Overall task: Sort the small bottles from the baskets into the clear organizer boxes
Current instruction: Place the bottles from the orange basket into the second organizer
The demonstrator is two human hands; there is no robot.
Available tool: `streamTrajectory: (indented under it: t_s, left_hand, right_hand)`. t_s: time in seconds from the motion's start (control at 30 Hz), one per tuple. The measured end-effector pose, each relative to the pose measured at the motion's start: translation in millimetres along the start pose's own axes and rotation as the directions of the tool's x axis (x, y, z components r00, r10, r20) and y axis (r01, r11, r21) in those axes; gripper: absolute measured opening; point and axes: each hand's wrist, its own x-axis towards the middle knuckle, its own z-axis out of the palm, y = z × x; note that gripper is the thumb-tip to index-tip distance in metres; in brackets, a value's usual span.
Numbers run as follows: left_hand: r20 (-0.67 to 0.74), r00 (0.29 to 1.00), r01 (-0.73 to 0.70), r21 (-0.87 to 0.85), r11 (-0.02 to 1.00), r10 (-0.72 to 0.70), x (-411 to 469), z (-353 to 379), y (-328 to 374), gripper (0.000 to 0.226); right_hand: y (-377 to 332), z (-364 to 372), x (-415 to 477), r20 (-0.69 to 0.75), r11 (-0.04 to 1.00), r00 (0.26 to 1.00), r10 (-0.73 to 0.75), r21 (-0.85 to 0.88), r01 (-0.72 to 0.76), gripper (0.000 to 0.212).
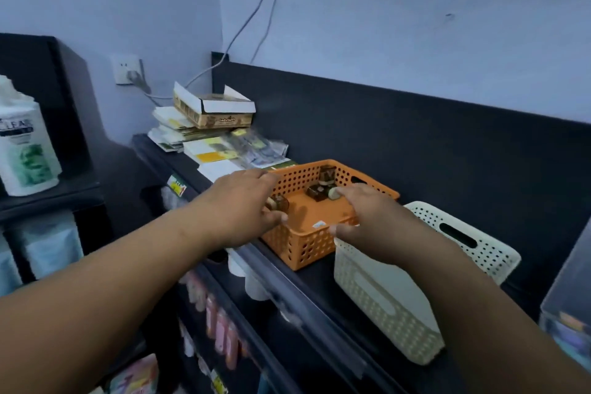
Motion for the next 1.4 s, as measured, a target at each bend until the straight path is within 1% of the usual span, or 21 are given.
streamTrajectory:
  t_s: [0.1, 0.2, 0.3, 0.37, 0.47, 0.53, 0.6, 0.67, 0.73, 0.83, 0.9, 0.97, 1.03, 1.17, 1.27, 1.33, 1.4]
  left_hand:
    - [0.041, 0.997, -0.058, -0.066, 0.996, 0.061, 42, 11, -18, 0.066]
    - [0.109, 0.986, -0.119, -0.074, 0.99, 0.126, 82, 25, -33, 0.065]
    - [0.188, 0.958, -0.207, -0.067, 0.976, 0.216, 117, 37, -43, 0.059]
    - [0.243, 0.925, -0.28, -0.082, 0.957, 0.291, 137, 45, -49, 0.055]
    - [0.355, 0.866, -0.337, -0.104, 0.936, 0.352, 161, 57, -57, 0.053]
    - [0.446, 0.806, -0.372, -0.129, 0.919, 0.389, 174, 63, -60, 0.046]
    - [0.522, 0.729, -0.426, -0.161, 0.89, 0.443, 182, 66, -61, 0.036]
    - [0.545, 0.682, -0.471, -0.183, 0.863, 0.488, 188, 70, -60, 0.037]
    - [0.548, 0.662, -0.498, -0.189, 0.846, 0.512, 193, 75, -60, 0.041]
    - [0.562, 0.629, -0.486, -0.255, 0.836, 0.537, 200, 86, -61, 0.053]
    - [0.576, 0.606, -0.493, -0.269, 0.827, 0.548, 204, 89, -60, 0.06]
    - [0.581, 0.589, -0.532, -0.245, 0.811, 0.562, 209, 93, -59, 0.053]
    - [0.571, 0.59, -0.541, -0.245, 0.805, 0.571, 214, 95, -59, 0.043]
    - [0.444, 0.654, -0.505, -0.349, 0.79, 0.613, 223, 93, -66, 0.038]
    - [0.322, 0.706, -0.483, -0.433, 0.761, 0.631, 228, 89, -76, 0.04]
    - [0.257, 0.74, -0.454, -0.491, 0.743, 0.621, 230, 85, -85, 0.042]
    - [0.191, 0.772, -0.426, -0.553, 0.716, 0.607, 231, 81, -93, 0.041]
  right_hand:
    - [1, -1, 29, -0.024, 0.997, 0.997, 0.072, -0.025, -0.072, 0.075]
    - [-1, 3, 56, -0.015, 0.99, 0.99, 0.14, -0.023, -0.14, 0.075]
    - [-7, 10, 80, -0.002, 0.978, 0.98, 0.201, -0.055, -0.201, 0.074]
    - [-10, 17, 96, 0.029, 0.966, 0.967, 0.252, -0.058, -0.25, 0.074]
    - [-11, 23, 118, 0.063, 0.947, 0.946, 0.317, -0.073, -0.312, 0.075]
    - [-12, 24, 132, 0.076, 0.922, 0.92, 0.384, -0.081, -0.379, 0.073]
    - [-12, 25, 141, 0.085, 0.899, 0.895, 0.437, -0.085, -0.431, 0.066]
    - [-11, 27, 146, 0.09, 0.877, 0.873, 0.48, -0.082, -0.474, 0.064]
    - [-8, 32, 150, 0.091, 0.858, 0.853, 0.514, -0.067, -0.51, 0.067]
    - [-3, 38, 152, 0.094, 0.835, 0.83, 0.549, -0.031, -0.549, 0.072]
    - [-1, 40, 155, 0.09, 0.824, 0.82, 0.565, -0.024, -0.566, 0.073]
    - [0, 41, 159, 0.086, 0.816, 0.812, 0.577, -0.024, -0.578, 0.073]
    - [0, 40, 166, 0.093, 0.817, 0.812, 0.577, -0.041, -0.575, 0.07]
    - [0, 43, 186, 0.13, 0.83, 0.82, 0.557, -0.068, -0.553, 0.059]
    - [4, 49, 203, 0.141, 0.839, 0.831, 0.538, -0.002, -0.544, 0.037]
    - [8, 54, 213, 0.138, 0.84, 0.838, 0.527, 0.067, -0.539, 0.028]
    - [12, 59, 223, 0.129, 0.85, 0.851, 0.509, 0.079, -0.521, 0.021]
